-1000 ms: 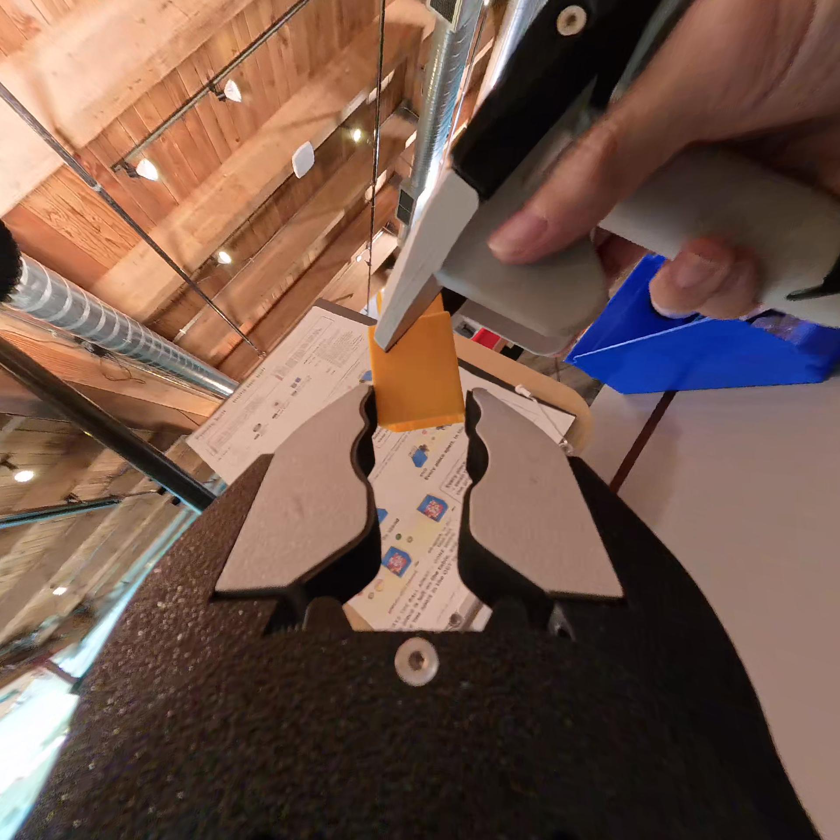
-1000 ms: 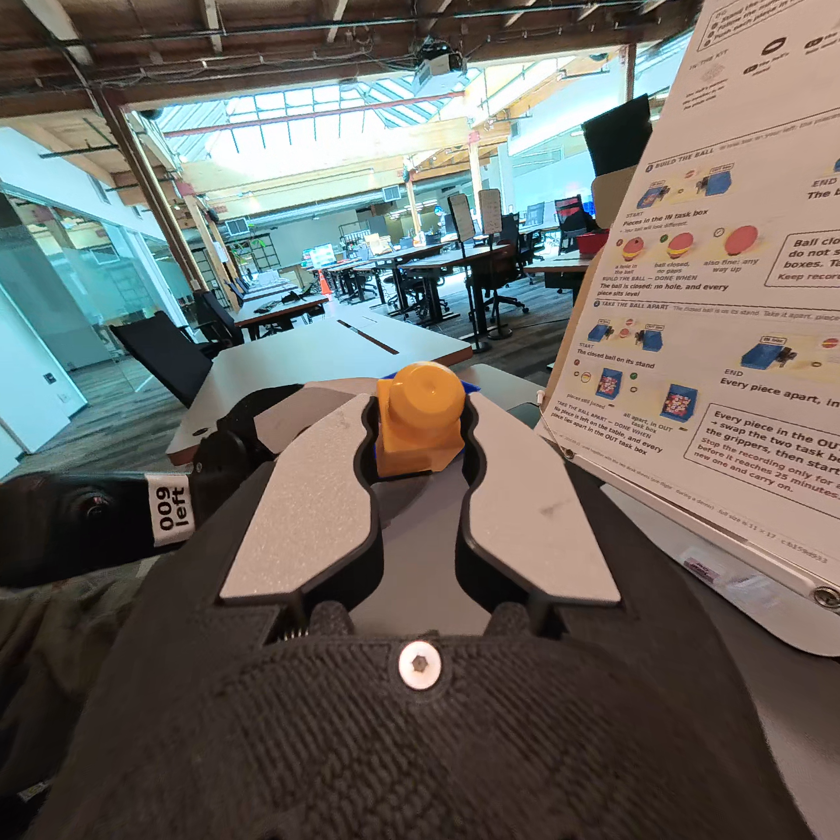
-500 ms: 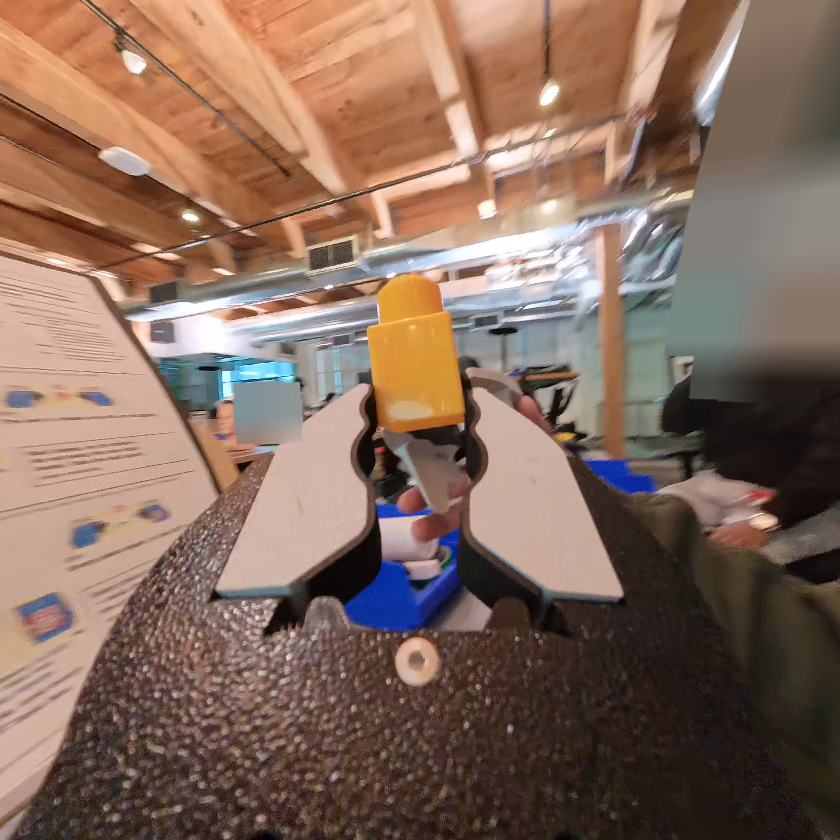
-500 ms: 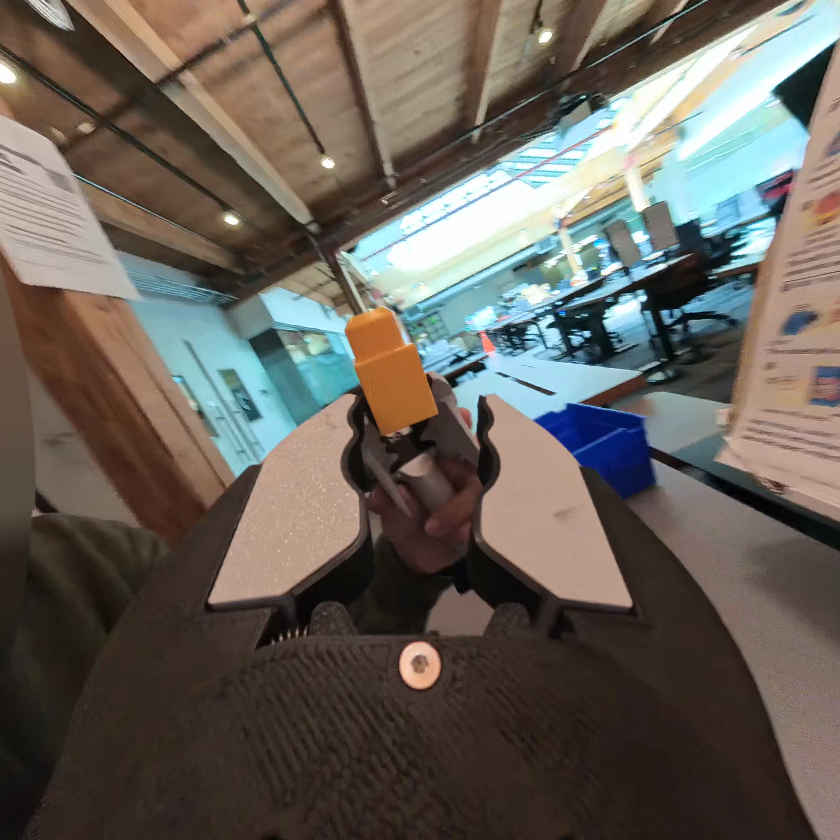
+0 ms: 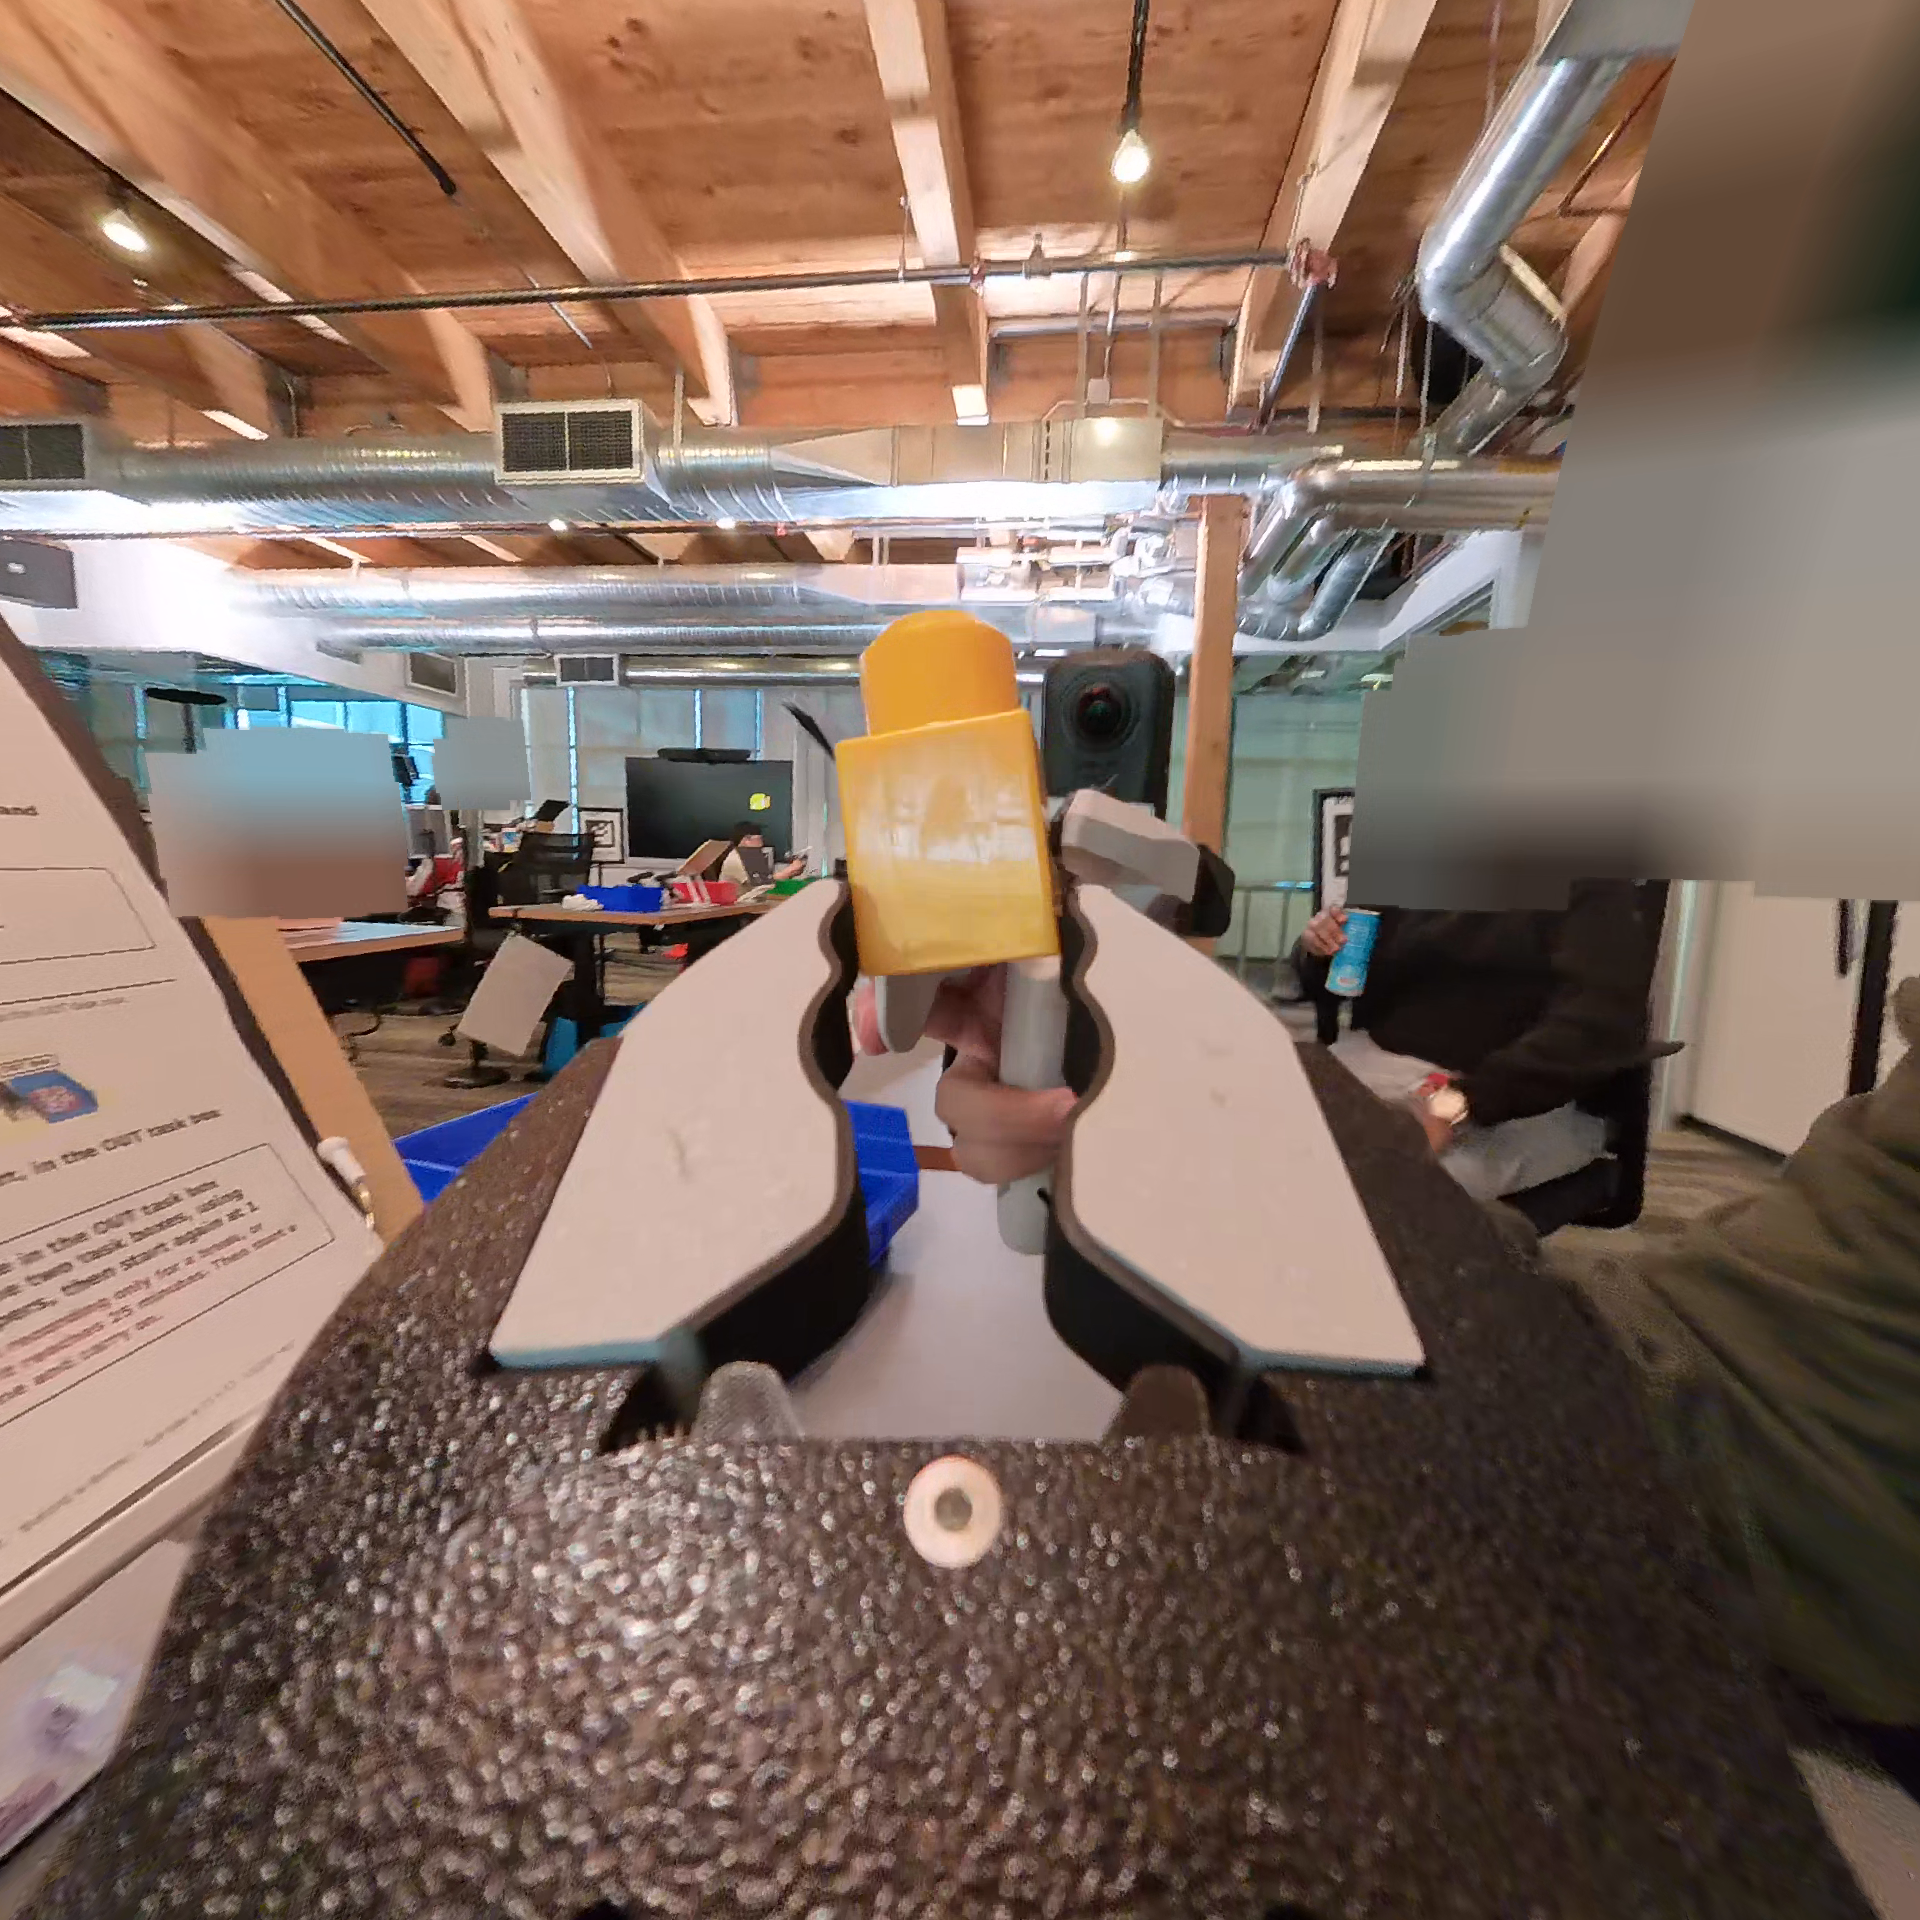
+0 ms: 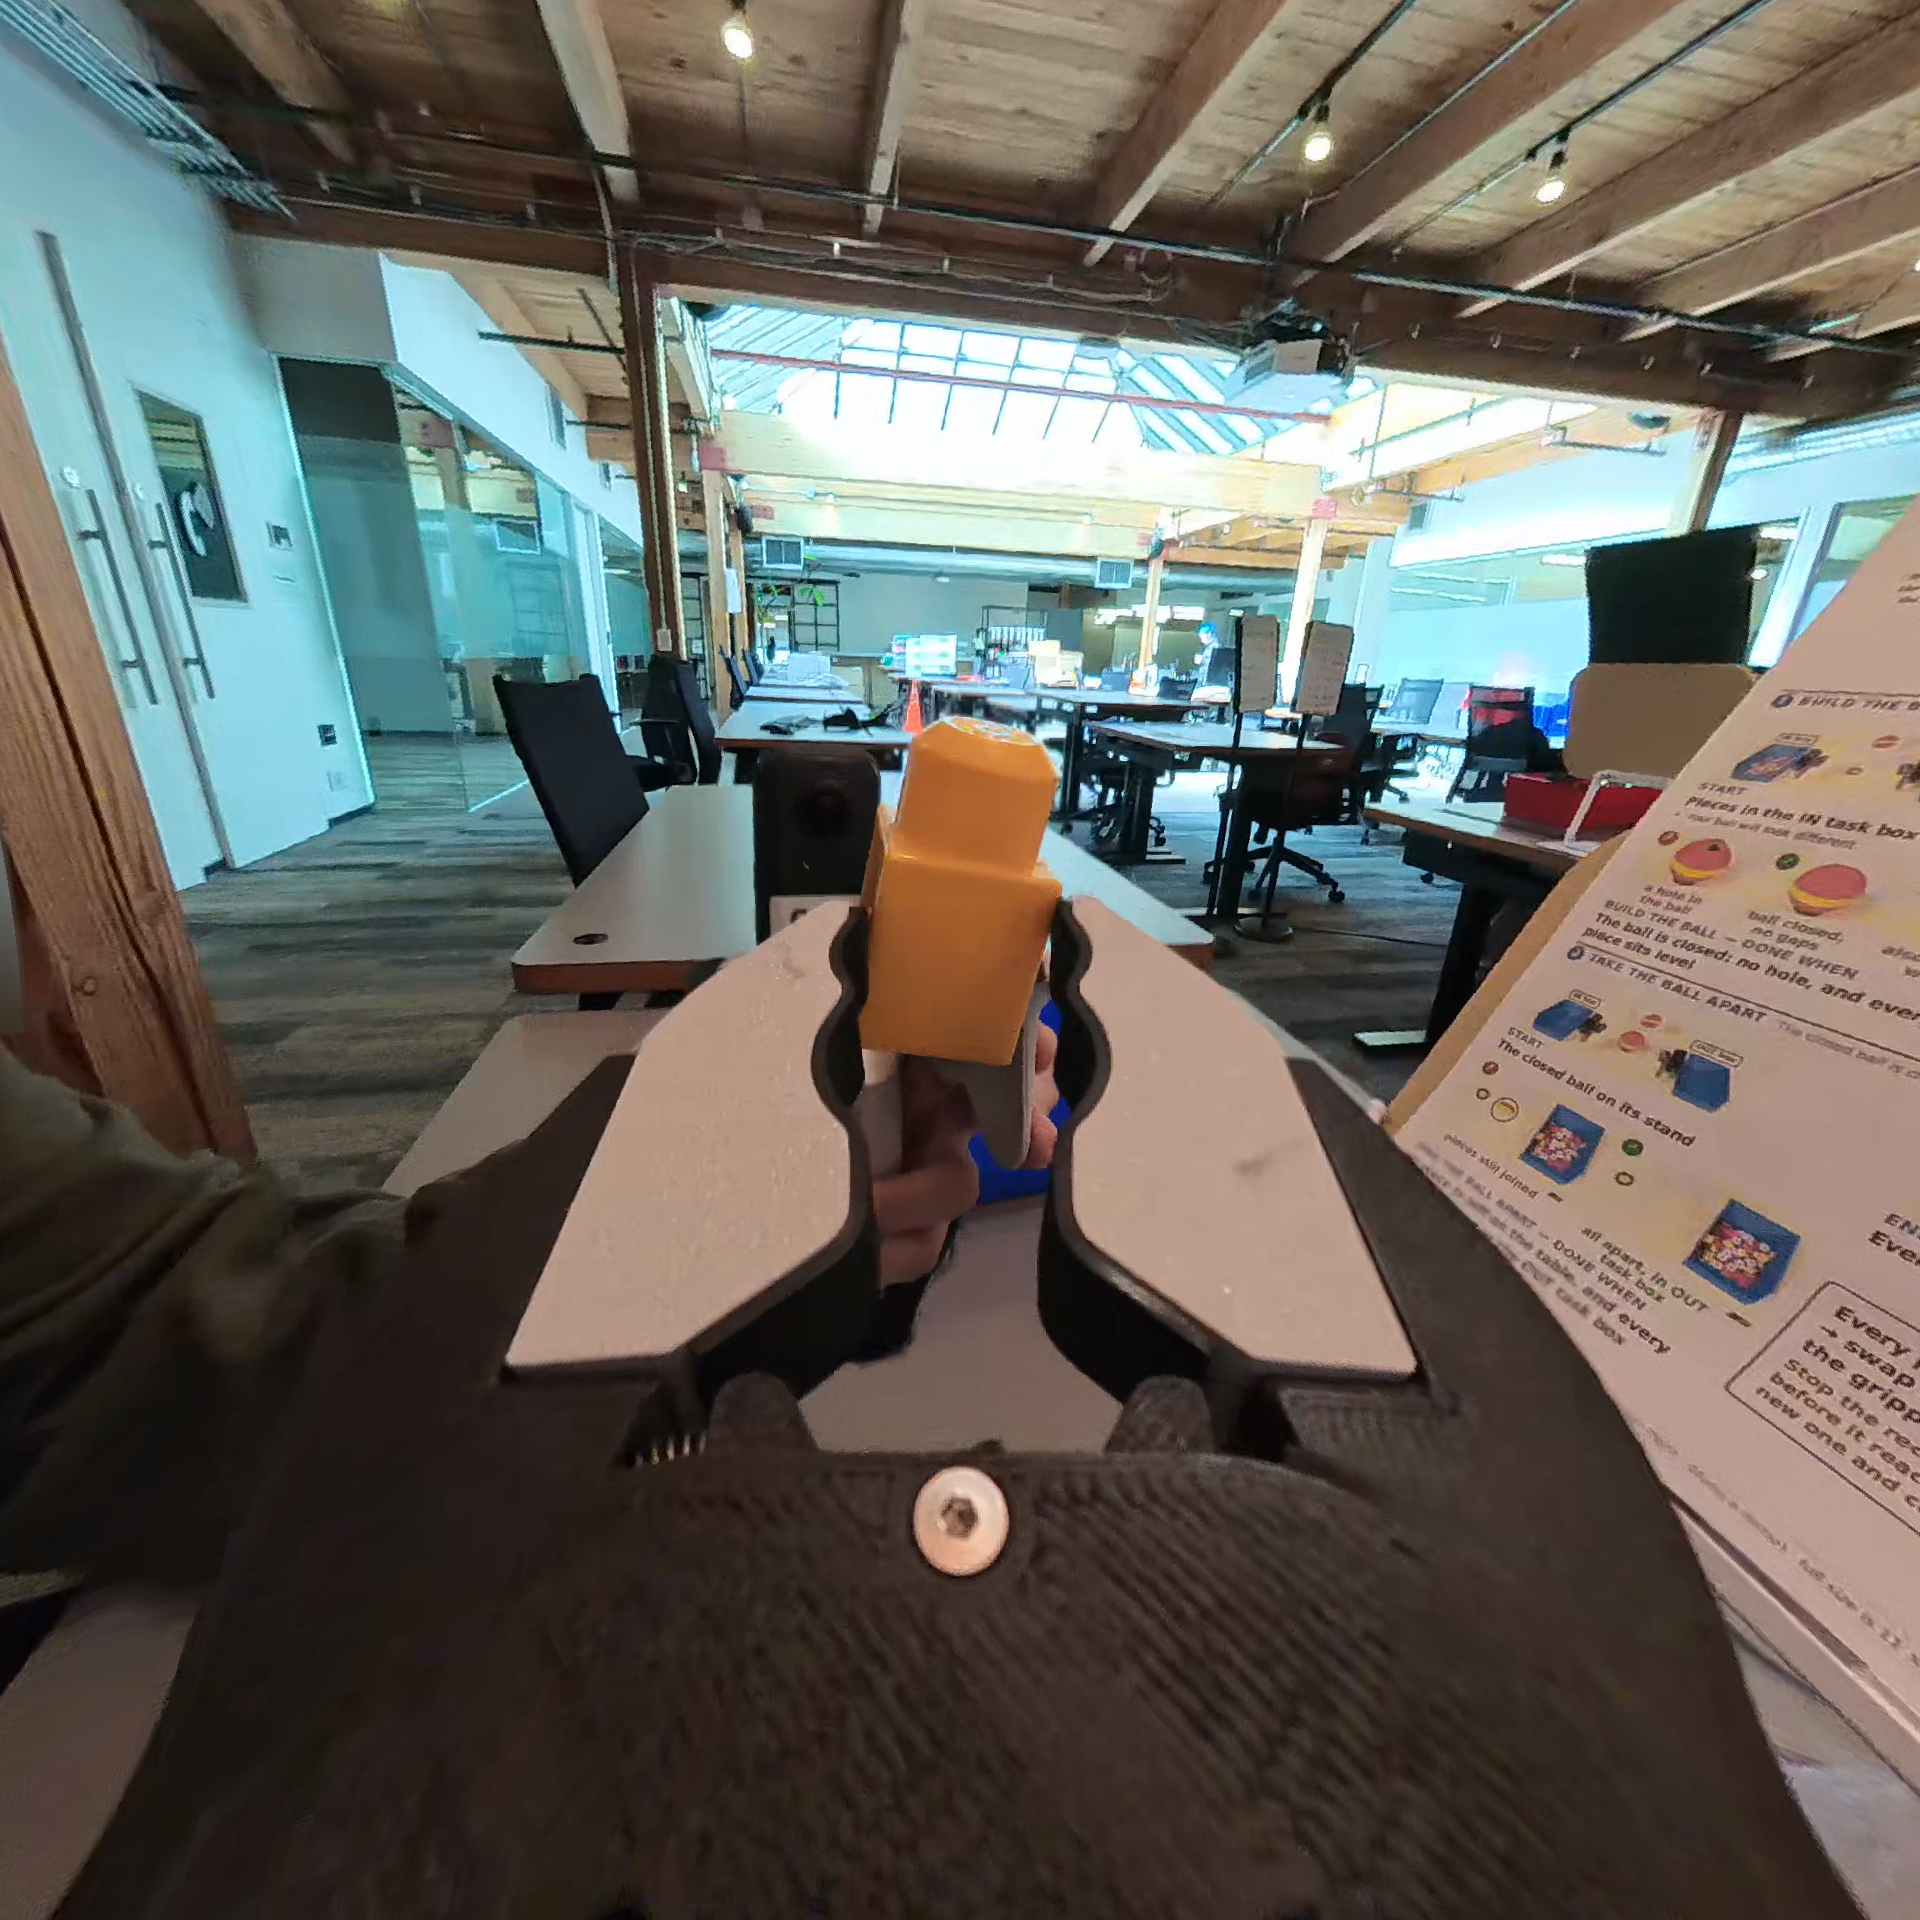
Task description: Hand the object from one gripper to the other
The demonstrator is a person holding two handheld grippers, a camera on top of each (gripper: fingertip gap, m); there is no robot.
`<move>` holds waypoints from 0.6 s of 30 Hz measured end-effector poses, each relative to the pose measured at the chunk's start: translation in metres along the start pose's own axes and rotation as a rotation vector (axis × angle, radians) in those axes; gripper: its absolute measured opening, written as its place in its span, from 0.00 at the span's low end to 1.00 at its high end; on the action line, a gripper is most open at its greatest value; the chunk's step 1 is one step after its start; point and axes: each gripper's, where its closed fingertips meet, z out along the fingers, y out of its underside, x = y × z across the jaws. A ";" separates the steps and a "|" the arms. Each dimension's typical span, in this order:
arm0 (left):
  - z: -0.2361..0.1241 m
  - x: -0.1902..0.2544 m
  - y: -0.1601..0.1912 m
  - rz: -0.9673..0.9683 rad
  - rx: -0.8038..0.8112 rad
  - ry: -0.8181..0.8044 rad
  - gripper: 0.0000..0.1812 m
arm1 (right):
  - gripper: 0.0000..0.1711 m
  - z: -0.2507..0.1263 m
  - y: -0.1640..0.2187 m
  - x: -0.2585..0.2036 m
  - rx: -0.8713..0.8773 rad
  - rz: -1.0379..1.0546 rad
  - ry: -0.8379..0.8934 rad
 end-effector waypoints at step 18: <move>-0.026 -0.051 0.028 0.176 -0.596 -0.664 0.16 | 0.20 -0.004 0.070 0.037 -0.659 -0.832 0.321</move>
